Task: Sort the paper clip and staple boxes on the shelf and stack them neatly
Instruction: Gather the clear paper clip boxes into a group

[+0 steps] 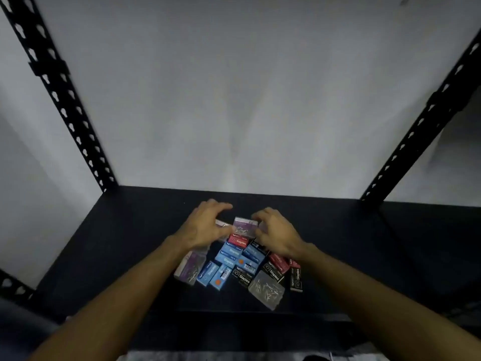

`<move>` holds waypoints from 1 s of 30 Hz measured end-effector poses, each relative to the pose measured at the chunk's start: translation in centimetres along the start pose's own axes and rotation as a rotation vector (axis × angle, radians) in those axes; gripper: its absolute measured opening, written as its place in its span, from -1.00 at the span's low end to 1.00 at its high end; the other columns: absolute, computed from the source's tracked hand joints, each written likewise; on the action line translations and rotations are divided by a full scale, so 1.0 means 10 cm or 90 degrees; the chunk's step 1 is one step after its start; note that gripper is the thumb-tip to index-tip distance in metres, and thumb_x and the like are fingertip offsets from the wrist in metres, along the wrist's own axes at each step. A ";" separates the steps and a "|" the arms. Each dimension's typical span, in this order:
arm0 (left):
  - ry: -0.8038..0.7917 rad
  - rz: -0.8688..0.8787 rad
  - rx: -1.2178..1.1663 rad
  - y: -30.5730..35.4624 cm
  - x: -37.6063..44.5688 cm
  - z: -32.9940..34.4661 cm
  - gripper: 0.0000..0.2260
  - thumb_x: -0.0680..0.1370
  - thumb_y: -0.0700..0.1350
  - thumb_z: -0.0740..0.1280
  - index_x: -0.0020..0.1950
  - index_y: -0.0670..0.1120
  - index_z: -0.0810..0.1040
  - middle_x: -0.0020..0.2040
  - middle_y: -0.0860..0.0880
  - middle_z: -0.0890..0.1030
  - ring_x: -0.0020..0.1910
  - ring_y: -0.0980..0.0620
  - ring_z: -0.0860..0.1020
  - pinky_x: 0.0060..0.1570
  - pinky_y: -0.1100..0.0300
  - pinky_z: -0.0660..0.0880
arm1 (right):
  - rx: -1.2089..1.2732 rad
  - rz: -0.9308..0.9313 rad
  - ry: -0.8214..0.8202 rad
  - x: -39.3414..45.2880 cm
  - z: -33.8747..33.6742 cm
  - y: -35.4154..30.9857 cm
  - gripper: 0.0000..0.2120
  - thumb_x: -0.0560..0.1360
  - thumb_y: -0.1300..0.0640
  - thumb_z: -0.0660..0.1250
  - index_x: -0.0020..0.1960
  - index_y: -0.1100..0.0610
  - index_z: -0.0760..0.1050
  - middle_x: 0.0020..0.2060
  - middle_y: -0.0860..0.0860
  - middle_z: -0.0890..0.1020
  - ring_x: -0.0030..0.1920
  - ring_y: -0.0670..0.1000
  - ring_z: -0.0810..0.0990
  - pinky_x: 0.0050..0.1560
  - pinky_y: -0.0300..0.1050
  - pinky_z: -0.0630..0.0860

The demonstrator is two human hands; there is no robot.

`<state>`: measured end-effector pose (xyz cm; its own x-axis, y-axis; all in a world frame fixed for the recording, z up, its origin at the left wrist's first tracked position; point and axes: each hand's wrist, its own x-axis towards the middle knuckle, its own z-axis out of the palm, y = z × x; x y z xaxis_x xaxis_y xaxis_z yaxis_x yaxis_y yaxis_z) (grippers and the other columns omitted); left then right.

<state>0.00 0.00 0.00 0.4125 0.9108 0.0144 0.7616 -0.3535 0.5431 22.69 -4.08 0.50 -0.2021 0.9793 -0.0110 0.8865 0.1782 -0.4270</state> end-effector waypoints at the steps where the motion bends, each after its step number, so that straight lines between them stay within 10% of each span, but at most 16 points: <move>1: 0.003 0.020 0.024 -0.06 0.05 0.03 -0.31 0.41 0.30 0.39 0.49 0.13 0.31 0.30 0.01 0.44 0.28 0.01 0.38 0.24 0.00 0.34 | -0.013 -0.016 0.004 0.07 0.06 0.03 -0.59 0.58 -0.06 0.27 0.39 0.04 0.43 0.28 0.00 0.48 0.27 0.01 0.42 0.26 -0.01 0.40; 10: -0.091 0.021 0.058 -0.43 0.17 0.22 -0.09 0.35 0.30 0.47 0.58 0.13 0.11 0.36 0.01 0.39 0.30 0.00 0.41 0.34 -0.12 0.31 | -0.148 -0.068 0.014 0.44 0.40 0.29 -0.36 0.50 -0.27 0.23 0.46 0.05 0.36 0.38 0.06 0.43 0.39 0.06 0.32 0.35 0.10 0.25; 18: -0.090 0.004 0.067 -0.42 0.07 0.15 -0.39 0.48 0.03 0.47 0.49 0.01 0.37 -0.03 0.28 0.36 -0.12 0.27 0.47 -0.21 0.40 0.31 | -0.113 -0.039 0.009 0.38 0.46 0.32 -0.44 0.45 -0.30 0.27 0.33 0.01 0.48 0.29 0.01 0.49 0.42 0.06 0.27 0.37 0.17 0.18; 30: -0.022 -0.004 -0.002 -0.35 -0.04 0.19 -0.56 0.37 -0.08 0.57 0.12 0.07 0.42 0.06 0.06 0.52 -0.05 0.07 0.57 -0.06 0.10 0.55 | -0.039 -0.049 0.086 0.16 0.44 0.14 -0.54 0.44 -0.07 0.43 0.28 0.02 0.43 0.07 -0.05 0.57 0.13 -0.01 0.49 0.34 0.15 0.31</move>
<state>-1.88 0.41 -3.48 0.4249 0.9051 -0.0187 0.7630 -0.3469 0.5454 21.78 -2.68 -4.15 -0.2159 0.9658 0.1432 0.8951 0.2544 -0.3661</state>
